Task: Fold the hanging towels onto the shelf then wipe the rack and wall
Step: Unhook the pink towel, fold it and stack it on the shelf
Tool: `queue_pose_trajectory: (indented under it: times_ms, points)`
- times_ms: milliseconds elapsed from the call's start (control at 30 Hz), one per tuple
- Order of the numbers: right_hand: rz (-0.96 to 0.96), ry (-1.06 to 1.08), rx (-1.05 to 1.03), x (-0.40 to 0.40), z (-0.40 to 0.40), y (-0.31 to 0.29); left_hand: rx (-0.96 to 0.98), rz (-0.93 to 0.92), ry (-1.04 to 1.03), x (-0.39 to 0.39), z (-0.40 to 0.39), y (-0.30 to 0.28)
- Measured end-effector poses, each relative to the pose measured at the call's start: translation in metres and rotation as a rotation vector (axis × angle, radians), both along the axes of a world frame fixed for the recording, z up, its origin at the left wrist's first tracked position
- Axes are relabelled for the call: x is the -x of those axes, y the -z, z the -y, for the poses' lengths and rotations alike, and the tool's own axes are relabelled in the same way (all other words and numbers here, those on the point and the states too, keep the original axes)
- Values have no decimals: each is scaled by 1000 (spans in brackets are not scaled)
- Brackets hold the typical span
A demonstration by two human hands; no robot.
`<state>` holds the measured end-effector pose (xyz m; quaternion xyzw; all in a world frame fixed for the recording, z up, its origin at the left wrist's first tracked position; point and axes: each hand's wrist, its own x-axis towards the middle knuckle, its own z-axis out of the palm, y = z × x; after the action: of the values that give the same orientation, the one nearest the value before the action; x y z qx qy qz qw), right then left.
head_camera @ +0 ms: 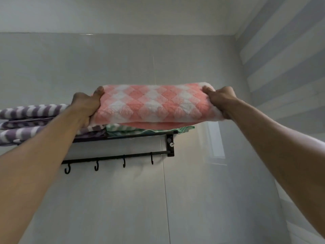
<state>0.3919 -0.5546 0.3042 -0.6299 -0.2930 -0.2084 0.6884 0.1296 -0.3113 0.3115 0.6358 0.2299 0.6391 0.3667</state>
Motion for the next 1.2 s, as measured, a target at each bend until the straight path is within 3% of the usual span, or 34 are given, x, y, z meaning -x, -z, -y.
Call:
queue_pose_trajectory:
  times_ms: [200,400,533,667,767,833,967,1100,1200]
  points:
    - [25,-57,7,-44,-44,-43,-44,-7,-74,-41,-30,-41]
    - [-27,-99,71,-90,-90,-78,-42,-143,-101,-74,-65,-76]
    - [-35,-162,241,-118,-115,-90,-34,-306,-88,-92,-79,-88]
    - [-169,-277,456,-133,-127,-78,-21,-681,-63,-106,-100,-85]
    - [-198,-352,350,-141,-130,-79,-163,-822,-266,-107,-111,-86]
    - [-210,-345,307,-146,-134,-85,-273,-801,-385,-108,-110,-90]
    - [-230,-273,404,-154,-143,-83,-206,-920,-466,-127,-112,-93]
    - [-214,-242,459,-149,-146,-81,-276,-1104,-598,-133,-105,-92]
    - [-139,-103,511,-135,-140,-82,-298,-1021,-675,-135,-95,-96]
